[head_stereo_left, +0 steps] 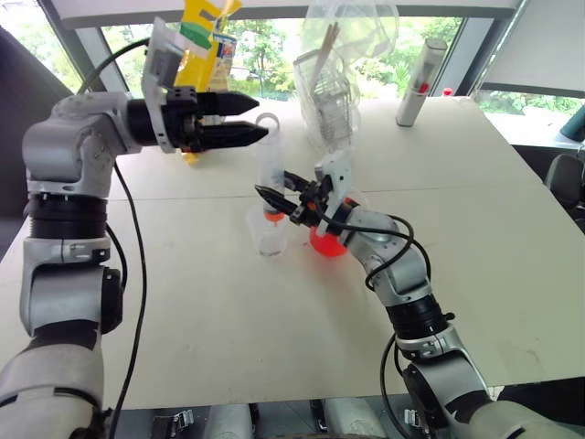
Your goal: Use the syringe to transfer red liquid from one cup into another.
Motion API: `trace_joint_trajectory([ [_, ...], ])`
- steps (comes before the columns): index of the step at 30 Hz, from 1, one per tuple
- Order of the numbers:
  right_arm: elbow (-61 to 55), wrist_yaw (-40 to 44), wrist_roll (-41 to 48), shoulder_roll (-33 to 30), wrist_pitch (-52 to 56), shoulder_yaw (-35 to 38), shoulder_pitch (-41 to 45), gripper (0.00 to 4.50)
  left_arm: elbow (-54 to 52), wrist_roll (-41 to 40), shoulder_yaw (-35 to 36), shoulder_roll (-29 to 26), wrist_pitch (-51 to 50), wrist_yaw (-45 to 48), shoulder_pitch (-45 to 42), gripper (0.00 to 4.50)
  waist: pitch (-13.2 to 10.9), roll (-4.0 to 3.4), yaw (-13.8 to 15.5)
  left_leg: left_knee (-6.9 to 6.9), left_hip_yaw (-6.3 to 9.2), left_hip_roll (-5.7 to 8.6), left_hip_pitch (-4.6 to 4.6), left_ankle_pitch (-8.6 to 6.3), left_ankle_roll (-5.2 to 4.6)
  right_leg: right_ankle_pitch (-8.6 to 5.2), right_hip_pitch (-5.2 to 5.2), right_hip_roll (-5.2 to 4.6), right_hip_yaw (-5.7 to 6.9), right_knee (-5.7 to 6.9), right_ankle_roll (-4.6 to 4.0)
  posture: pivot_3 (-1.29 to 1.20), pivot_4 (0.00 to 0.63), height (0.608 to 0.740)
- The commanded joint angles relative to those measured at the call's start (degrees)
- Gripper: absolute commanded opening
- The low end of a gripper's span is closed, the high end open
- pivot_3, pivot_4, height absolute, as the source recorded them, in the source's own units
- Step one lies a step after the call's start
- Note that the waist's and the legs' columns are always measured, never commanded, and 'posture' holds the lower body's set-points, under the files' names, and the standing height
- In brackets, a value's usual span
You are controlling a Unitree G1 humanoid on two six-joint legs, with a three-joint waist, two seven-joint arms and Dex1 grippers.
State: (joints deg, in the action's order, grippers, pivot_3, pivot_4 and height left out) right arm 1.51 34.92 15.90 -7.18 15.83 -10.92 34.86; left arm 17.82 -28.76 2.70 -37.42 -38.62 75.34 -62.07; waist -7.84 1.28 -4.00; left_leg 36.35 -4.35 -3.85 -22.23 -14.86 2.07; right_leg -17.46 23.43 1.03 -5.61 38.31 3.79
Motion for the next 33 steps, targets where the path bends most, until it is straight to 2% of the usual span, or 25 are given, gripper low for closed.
trace_joint_trajectory([
  [1, -1.5, 0.1, -0.1, 0.7, -0.9, 0.2, 0.7, 1.4, -1.5, -0.6, -0.1, 0.1, 0.3, 0.1, 0.0, 1.8, 0.0, 0.0, 0.0, 0.0, 0.0, 0.0, 0.0, 0.0, 0.0, 0.0, 0.0, 0.0, 0.0, 0.0, 0.0, 0.0, 0.15, 0.739],
  [4, -1.5, 0.0, -0.2, 0.7, -0.9, 0.1, 0.7, 1.4, -1.6, -0.7, -0.3, 0.3, 0.3, 0.2, 0.2, 0.27, 0.0, 0.0, 0.0, 0.0, 0.0, 0.0, 0.0, 0.0, 0.0, 0.0, 0.0, 0.0, 0.0, 0.0, 0.0, 0.0, 0.15, 0.739],
  [5, -1.6, 0.0, -0.2, 0.7, -0.8, 0.1, 0.8, 1.4, -1.7, -0.8, -0.4, 0.3, 0.2, 0.3, 0.3, 0.03, 0.0, 0.0, 0.0, 0.0, 0.0, 0.0, 0.0, 0.0, 0.0, 0.0, 0.0, 0.0, 0.0, 0.0, 0.0, 0.0, 0.15, 0.739],
  [33, -7.5, -0.9, 3.2, 1.4, 5.8, 3.1, 5.4, 1.4, -6.1, 2.3, -5.2, -2.1, 2.9, 2.4, 6.4, 0.03, 0.0, 0.0, 0.0, -0.01, 0.0, 0.0, 0.0, 0.0, 0.0, 0.0, 0.0, 0.0, -0.01, -0.02, 0.0, 0.0, 0.15, 0.739],
])
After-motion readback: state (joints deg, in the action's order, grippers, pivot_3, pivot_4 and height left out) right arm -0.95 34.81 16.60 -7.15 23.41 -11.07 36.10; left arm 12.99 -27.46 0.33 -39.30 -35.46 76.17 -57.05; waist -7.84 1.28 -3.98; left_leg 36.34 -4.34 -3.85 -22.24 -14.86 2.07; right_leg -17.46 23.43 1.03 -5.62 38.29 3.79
